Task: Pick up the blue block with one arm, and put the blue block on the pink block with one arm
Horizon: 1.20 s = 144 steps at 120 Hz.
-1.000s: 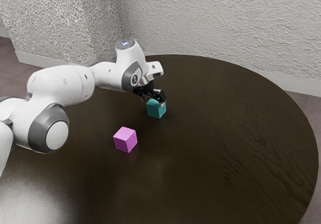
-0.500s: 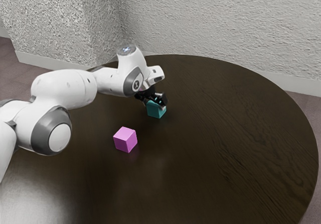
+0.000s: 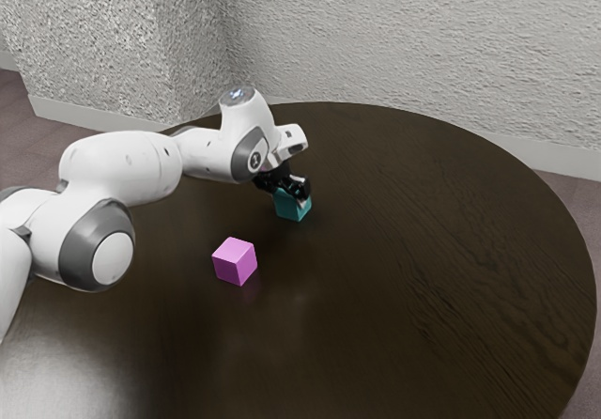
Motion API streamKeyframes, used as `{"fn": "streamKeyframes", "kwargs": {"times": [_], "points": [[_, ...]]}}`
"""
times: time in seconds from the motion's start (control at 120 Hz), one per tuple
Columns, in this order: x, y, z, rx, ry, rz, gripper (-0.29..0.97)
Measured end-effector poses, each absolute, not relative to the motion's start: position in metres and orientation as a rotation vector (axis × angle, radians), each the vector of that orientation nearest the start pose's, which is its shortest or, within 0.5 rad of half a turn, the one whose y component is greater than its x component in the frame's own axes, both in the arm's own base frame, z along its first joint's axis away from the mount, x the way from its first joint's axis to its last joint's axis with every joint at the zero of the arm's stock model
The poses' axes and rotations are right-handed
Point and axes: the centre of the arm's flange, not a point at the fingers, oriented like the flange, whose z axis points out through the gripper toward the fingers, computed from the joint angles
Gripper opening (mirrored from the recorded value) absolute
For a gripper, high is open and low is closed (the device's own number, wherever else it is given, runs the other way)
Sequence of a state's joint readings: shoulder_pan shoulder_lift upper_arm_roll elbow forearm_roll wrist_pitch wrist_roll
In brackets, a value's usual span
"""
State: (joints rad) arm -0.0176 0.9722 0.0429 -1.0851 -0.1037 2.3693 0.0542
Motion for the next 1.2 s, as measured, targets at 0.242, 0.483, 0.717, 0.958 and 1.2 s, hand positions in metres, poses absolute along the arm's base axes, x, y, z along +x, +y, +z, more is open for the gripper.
{"fn": "streamKeyframes", "kwargs": {"times": [0.242, 0.483, 0.717, 0.958, 1.2], "points": [[0.78, 0.008, 0.284, -3.152, -0.035, -0.448, 0.39], [0.702, 0.034, 0.373, -3.152, -0.101, -0.427, 0.39], [0.634, 0.038, 0.384, -3.166, -0.128, -0.334, 0.38], [0.572, 0.033, 0.372, -3.121, -0.064, -0.272, 0.39], [0.575, 0.002, 0.371, -3.058, 0.051, -0.471, 0.39]]}}
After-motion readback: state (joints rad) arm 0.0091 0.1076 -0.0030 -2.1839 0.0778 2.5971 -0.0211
